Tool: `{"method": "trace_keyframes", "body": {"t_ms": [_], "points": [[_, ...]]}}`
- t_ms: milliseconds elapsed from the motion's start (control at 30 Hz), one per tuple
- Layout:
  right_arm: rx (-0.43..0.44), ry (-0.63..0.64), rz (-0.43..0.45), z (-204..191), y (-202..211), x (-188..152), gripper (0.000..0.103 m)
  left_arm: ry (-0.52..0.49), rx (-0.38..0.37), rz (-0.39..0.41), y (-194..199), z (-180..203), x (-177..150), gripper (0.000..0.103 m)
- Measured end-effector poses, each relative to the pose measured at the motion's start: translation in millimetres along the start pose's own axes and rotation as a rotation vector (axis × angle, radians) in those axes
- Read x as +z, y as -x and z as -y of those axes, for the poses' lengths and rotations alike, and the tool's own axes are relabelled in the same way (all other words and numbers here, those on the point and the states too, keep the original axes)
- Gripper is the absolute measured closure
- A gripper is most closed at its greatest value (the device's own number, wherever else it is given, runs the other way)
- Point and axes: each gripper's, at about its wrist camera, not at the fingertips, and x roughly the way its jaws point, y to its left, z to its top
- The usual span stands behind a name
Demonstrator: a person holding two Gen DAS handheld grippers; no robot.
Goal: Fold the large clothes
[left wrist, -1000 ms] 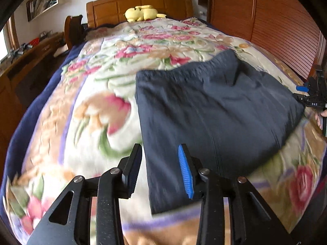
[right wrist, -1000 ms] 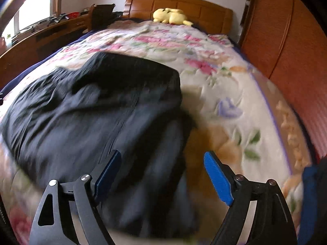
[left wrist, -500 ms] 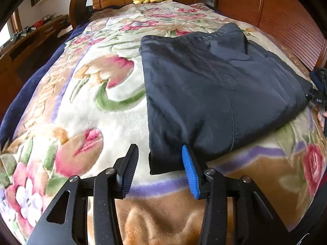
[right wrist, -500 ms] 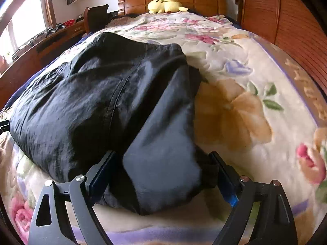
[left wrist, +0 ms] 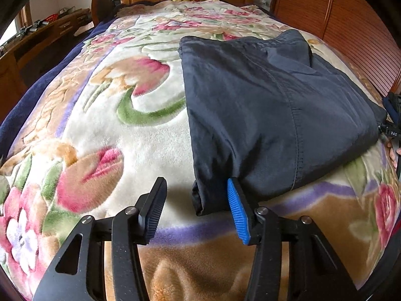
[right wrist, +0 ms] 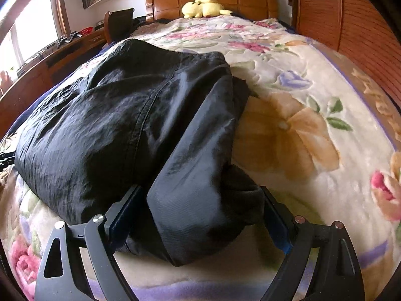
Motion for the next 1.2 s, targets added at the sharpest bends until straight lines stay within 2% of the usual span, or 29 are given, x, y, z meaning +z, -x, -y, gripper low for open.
{"method": "trace_keyframes", "body": {"t_ms": [33, 100, 167, 233, 267, 300, 400, 600, 767, 1000, 1100, 1200], "points": [[0.008, -0.004, -0.007, 1.2, -1.2, 0.2, 0.013, -0.009, 0.008, 0.002, 0.4, 1.4, 0.4, 0.053], [0.024, -0.01, -0.022, 2.1, -3.0, 1.3, 0.014, -0.026, -0.008, 0.025, 4.1, 4.0, 1.7, 0.071], [0.068, -0.003, -0.032, 1.0, -2.5, 2.0, 0.028, -0.03, -0.014, 0.05, 8.6, 5.4, 2.9, 0.092], [0.081, 0.047, -0.037, -6.2, 0.3, 3.8, 0.055, -0.047, -0.011, 0.077, 15.5, 7.7, 3.8, 0.096], [0.07, 0.096, -0.044, -13.5, 2.5, 5.3, 0.063, -0.052, -0.009, 0.091, 19.8, 8.7, 4.1, 0.097], [0.057, 0.132, -0.044, -18.9, 5.3, 6.6, 0.075, -0.058, -0.003, 0.108, 25.8, 9.5, 4.5, 0.098], [0.005, 0.199, -0.039, -30.5, 15.7, 10.0, 0.085, -0.06, -0.008, 0.154, 45.1, 11.1, 6.2, 0.099], [-0.01, 0.213, 0.033, -36.5, 60.4, 10.1, 0.089, -0.084, -0.035, 0.231, 90.0, 23.5, 0.7, 0.1], [0.003, 0.248, 0.044, -43.8, 104.7, -16.0, 0.089, -0.084, -0.076, 0.265, 131.2, 31.0, -28.4, 0.1], [0.033, 0.241, 0.027, -35.2, 164.4, -68.9, 0.089, -0.073, -0.108, 0.249, 168.1, 46.2, -79.1, 0.1], [0.032, 0.223, 0.005, -28.4, 173.1, -82.0, 0.088, -0.078, -0.063, 0.216, 167.2, 53.4, -91.2, 0.1], [0.001, 0.228, -0.036, -26.3, 164.2, -76.9, 0.087, -0.061, -0.038, 0.199, 159.3, 51.8, -91.1, 0.1]]}}
